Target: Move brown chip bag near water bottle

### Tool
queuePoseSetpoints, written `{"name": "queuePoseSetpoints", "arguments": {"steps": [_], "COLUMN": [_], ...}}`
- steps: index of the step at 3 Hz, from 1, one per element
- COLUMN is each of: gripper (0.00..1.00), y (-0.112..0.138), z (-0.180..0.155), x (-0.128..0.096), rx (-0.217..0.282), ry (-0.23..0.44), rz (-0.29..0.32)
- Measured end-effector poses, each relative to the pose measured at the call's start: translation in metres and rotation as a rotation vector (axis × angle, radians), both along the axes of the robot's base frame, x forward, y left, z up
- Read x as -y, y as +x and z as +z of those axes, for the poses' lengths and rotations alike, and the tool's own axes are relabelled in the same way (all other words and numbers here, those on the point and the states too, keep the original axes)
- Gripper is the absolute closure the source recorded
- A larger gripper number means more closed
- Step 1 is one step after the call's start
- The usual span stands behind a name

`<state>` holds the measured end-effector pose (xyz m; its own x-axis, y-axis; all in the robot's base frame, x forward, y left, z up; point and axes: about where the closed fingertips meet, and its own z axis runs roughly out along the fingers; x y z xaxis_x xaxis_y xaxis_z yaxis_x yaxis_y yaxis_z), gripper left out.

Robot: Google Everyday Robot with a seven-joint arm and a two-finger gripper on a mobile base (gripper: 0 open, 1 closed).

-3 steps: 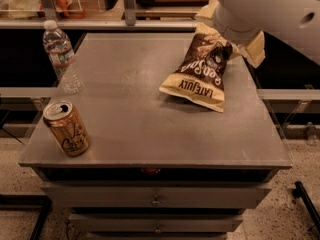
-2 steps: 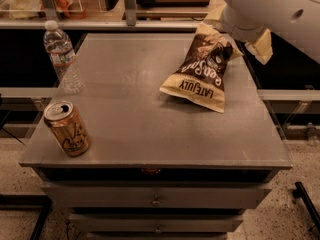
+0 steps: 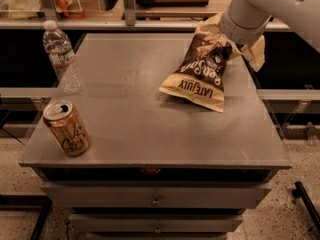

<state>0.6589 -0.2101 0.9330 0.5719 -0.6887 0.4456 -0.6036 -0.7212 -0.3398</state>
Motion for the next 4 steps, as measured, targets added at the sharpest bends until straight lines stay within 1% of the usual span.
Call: {"name": "queuePoseSetpoints", "arguments": {"steps": [1,2,3,4], "gripper": [0.0,0.0,0.0,0.16], "y": [-0.01,-0.012,-0.005,0.007], "z": [0.001,-0.012,-0.03,-0.049], "x": [-0.025,-0.042,-0.051,-0.054], "rx": [-0.033,-0.07,-0.098,-0.111], "ry": [0.05,0.048,0.029,0.006], "rz": [0.074,0.116,0.132,0.129]}}
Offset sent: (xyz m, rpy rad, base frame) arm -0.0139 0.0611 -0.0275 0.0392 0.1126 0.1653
